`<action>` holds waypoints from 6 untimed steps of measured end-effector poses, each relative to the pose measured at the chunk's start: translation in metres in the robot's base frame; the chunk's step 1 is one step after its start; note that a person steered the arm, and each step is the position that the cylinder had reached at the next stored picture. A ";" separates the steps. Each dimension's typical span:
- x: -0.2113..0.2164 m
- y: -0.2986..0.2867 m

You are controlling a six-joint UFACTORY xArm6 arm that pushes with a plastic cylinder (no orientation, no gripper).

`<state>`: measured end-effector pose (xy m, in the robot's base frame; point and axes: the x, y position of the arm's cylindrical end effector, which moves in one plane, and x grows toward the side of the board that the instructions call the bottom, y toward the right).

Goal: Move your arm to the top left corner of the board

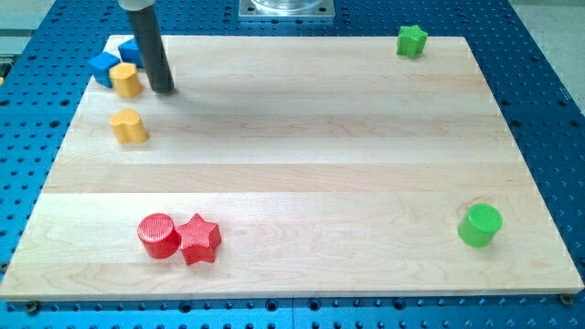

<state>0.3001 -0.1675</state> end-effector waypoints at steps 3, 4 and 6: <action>-0.074 -0.066; -0.108 -0.075; -0.101 -0.137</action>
